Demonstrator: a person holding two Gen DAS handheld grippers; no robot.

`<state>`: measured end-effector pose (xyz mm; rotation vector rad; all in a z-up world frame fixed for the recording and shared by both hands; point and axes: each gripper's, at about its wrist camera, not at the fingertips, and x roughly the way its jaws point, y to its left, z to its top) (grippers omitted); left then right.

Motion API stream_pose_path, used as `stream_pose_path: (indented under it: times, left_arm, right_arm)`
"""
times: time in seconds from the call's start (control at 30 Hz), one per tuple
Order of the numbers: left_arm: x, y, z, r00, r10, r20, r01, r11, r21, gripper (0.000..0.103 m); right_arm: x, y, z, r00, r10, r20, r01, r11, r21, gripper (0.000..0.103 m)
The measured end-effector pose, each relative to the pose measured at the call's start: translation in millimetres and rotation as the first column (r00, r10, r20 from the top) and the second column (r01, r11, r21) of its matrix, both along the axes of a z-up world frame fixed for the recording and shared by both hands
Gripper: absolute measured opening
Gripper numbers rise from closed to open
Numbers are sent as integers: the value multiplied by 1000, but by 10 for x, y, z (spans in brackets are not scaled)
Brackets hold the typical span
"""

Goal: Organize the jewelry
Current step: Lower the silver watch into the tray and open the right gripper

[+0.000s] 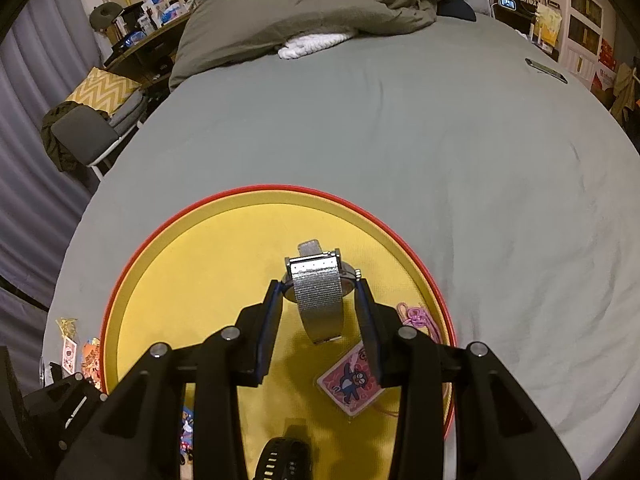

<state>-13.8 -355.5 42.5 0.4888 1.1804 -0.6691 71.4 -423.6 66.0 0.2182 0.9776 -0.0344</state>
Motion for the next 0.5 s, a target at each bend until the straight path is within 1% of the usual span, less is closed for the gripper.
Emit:
stream_pose_path:
  times: [0.27, 0.5]
  left_arm:
    - [-76, -41, -122, 999, -18, -27, 18, 1000, 18, 72]
    - [-117, -91, -271, 999, -35, -36, 37, 998, 59, 72]
  right_arm:
    - [33, -44, -121, 1000, -9, -20, 9, 1000, 8, 35]
    - [77, -58, -245, 999, -8, -49, 9, 1000, 21, 35]
